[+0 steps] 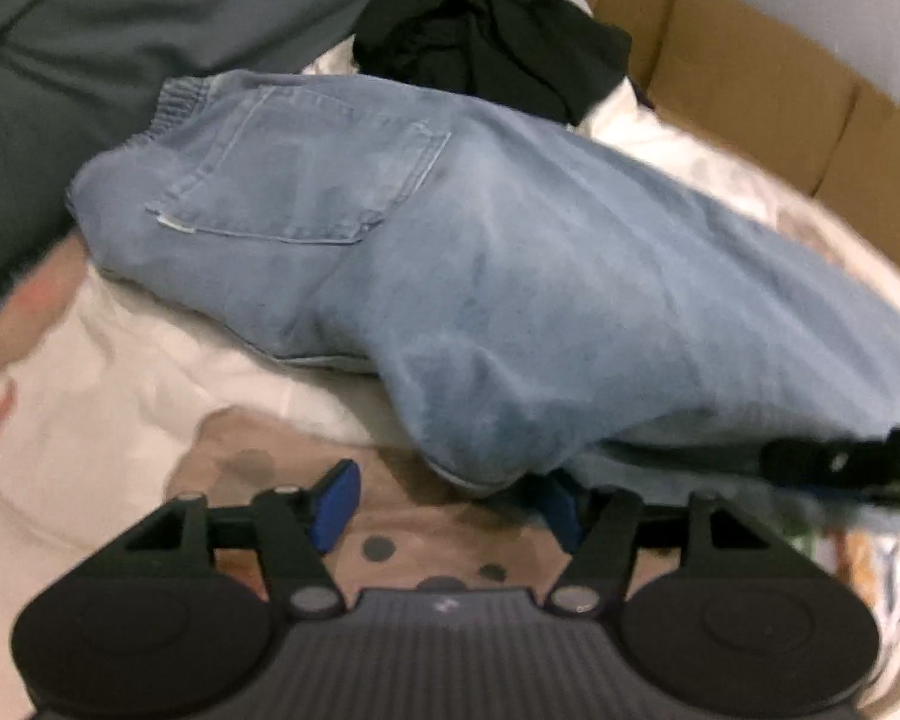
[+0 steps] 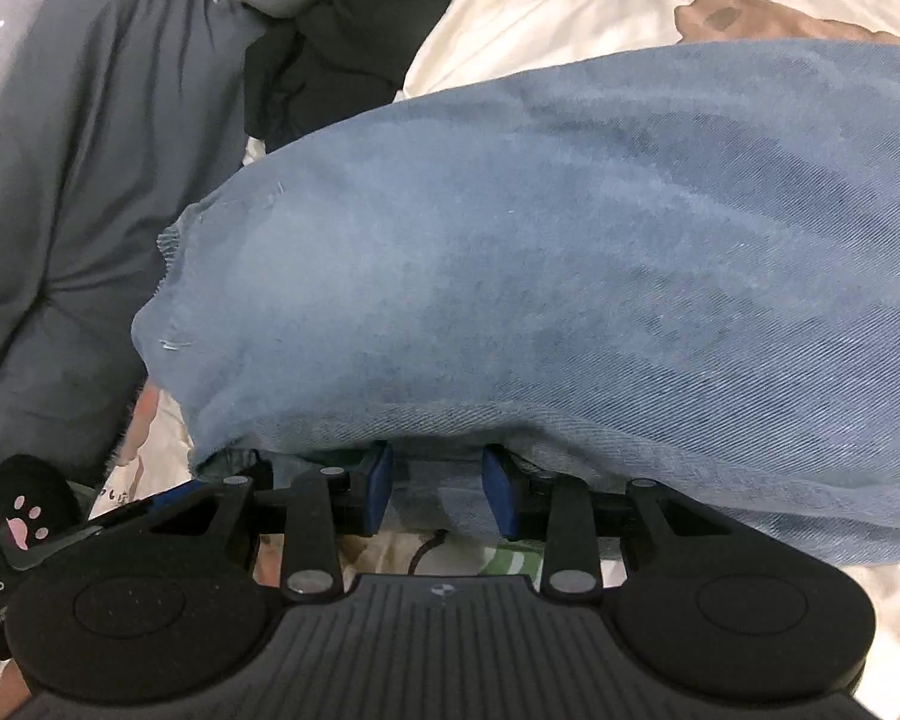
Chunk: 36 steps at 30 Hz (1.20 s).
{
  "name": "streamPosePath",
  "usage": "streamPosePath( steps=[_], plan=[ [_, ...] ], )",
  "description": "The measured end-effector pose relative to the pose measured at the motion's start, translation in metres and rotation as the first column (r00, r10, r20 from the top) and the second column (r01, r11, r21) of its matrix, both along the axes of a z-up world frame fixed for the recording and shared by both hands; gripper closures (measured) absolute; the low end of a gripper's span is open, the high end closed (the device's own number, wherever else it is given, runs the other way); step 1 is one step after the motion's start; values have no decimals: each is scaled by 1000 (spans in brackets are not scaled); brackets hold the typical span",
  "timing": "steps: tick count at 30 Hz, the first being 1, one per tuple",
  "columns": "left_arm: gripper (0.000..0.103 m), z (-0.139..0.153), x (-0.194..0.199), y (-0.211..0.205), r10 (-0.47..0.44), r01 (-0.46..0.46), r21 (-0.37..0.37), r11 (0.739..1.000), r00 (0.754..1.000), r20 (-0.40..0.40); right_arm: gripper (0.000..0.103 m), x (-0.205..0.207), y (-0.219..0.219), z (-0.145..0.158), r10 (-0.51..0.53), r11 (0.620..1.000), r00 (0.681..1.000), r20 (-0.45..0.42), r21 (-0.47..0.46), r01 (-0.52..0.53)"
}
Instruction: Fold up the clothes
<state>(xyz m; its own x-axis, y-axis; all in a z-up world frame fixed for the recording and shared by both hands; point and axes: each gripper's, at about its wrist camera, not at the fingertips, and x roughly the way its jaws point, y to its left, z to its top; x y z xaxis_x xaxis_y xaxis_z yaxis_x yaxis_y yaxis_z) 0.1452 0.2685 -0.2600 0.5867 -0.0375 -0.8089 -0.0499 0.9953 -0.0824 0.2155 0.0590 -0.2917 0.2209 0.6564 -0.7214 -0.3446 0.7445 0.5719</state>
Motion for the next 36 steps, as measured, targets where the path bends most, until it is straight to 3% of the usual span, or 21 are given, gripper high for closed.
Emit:
streamPosePath(
  steps=[2, 4, 5, 9, 14, 20, 27, 28, 31, 36],
  plan=[
    [36, 0, 4, 1, -2, 2, -9, 1000, 1000, 23, 63, -1, 2, -1, -8, 1000, 1000, -6, -3, 8],
    [43, 0, 8, 2, -5, 7, -33, 999, 999, 33, 63, -1, 6, -2, -3, 1000, 1000, -16, -4, 3],
    [65, 0, 10, 3, -8, 10, -55, 998, 999, 31, 63, -1, 8, -3, 5, 1000, 1000, -23, -3, -5],
    [79, 4, 14, 7, -29, 30, -76, 997, 999, 15, 65, -2, 16, -5, 37, 999, 998, -56, -13, -38],
    [84, 15, 7, 15, -68, 67, -81, 994, 998, -6, 91, -11, 22, -5, 84, 995, 995, -59, -56, -87],
    [87, 15, -3, 19, -88, 86, -63, 994, 996, -29, 89, -27, 11, -4, 110, 991, 990, -89, -71, -116],
    [89, 14, -18, 23, -141, 140, -24, 990, 988, -68, 90, -39, -17, 20, 82, 997, 995, -60, 12, -81],
    [99, 16, -22, 23, -156, 155, -15, 988, 985, -75, 90, -39, -21, 24, 75, 997, 996, -54, 22, -73],
    [99, 22, -35, 26, -178, 180, 15, 983, 979, -96, 90, -37, -28, 31, 45, 999, 999, -28, 27, -44],
    [97, 42, -41, 24, -227, 228, 26, 973, 973, -50, 90, -27, -34, 32, 19, 1000, 1000, -1, 22, -19]
  ],
)
